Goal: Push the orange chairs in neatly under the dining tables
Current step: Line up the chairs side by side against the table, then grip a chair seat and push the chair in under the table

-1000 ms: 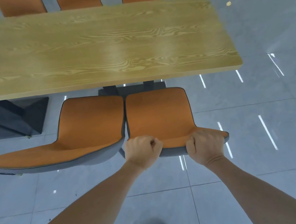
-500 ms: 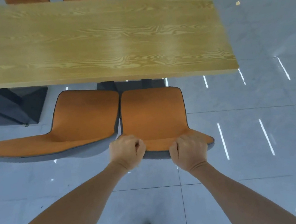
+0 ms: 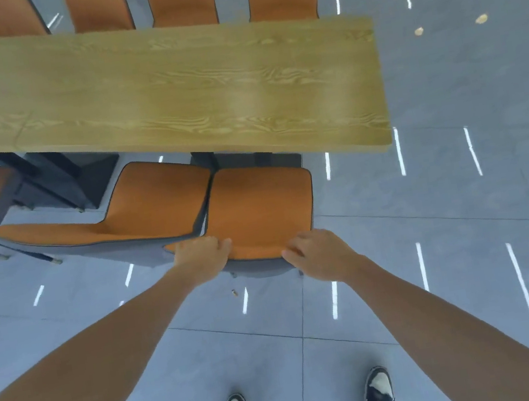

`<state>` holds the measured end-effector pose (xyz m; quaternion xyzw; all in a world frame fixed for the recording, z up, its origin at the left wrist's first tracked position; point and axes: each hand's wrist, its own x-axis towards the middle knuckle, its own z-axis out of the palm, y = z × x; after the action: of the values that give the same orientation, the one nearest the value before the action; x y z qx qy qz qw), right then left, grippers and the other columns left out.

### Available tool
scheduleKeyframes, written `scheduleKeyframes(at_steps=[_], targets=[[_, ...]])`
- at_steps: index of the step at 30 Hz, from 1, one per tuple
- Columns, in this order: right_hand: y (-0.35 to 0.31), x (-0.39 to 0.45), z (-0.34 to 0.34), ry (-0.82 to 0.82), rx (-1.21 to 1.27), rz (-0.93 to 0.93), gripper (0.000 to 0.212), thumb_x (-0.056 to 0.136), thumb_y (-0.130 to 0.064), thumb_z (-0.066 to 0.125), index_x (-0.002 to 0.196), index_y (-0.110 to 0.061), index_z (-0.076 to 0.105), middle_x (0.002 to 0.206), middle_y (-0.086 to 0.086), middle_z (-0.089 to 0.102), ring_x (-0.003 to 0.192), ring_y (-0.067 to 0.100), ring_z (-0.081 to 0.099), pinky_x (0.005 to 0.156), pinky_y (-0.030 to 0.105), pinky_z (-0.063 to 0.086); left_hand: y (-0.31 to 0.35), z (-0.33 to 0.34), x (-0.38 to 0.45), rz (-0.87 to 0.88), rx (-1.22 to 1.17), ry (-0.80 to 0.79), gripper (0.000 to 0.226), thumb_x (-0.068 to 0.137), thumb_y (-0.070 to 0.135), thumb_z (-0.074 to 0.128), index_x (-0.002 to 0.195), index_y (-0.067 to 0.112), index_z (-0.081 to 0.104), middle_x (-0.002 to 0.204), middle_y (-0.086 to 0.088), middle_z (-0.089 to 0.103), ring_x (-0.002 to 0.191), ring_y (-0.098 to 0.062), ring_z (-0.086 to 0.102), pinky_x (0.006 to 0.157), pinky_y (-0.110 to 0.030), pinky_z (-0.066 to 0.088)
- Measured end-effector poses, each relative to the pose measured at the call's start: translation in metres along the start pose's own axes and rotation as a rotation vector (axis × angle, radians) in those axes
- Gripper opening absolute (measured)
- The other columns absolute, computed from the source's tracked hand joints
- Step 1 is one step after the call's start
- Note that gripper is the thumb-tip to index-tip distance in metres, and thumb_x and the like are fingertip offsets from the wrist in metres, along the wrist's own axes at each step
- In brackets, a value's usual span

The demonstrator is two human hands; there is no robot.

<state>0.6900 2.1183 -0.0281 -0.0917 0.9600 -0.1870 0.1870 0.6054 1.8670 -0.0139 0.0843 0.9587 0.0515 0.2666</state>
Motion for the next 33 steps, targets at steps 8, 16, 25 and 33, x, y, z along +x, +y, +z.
scheduleKeyframes(at_steps=[8,16,25,33], targets=[[0.189,-0.086,-0.150,0.000,-0.090,0.250,0.056,0.100,-0.054,0.037,0.145,-0.022,0.048,0.152,0.002,0.045,0.135,0.028,0.045,0.112,0.041,0.032,0.242,-0.026,-0.028,0.134,-0.151,-0.051,0.048,0.103,0.047,0.028,0.108,0.013,0.060,0.112,-0.006,0.065,0.103,-0.028,0.060,0.097,-0.047,0.045],[0.312,-0.084,-0.238,0.011,-0.230,0.318,0.065,0.096,-0.063,0.037,0.150,-0.026,0.036,0.158,0.008,0.032,0.143,0.034,0.032,0.116,0.050,0.025,0.404,-0.062,0.043,0.192,0.036,0.036,0.071,0.100,0.064,0.023,0.158,0.023,0.020,0.167,-0.009,0.012,0.153,-0.034,0.008,0.120,-0.059,0.009],[0.477,0.041,-0.354,-0.023,-0.224,0.282,0.064,0.098,-0.058,0.040,0.151,-0.024,0.034,0.160,0.009,0.028,0.145,0.033,0.027,0.118,0.051,0.020,0.550,-0.121,0.241,0.128,0.043,0.110,0.073,0.098,0.066,0.023,0.157,0.023,0.021,0.165,-0.012,0.015,0.151,-0.035,0.010,0.120,-0.058,0.009],[0.574,0.162,-0.470,-0.066,-0.252,0.221,0.064,0.098,-0.058,0.039,0.151,-0.023,0.035,0.158,0.010,0.032,0.144,0.033,0.030,0.116,0.049,0.024,0.624,-0.199,0.364,0.059,-0.012,0.050,0.074,0.098,0.067,0.023,0.158,0.025,0.017,0.166,-0.011,0.013,0.152,-0.036,0.007,0.121,-0.059,0.006]])
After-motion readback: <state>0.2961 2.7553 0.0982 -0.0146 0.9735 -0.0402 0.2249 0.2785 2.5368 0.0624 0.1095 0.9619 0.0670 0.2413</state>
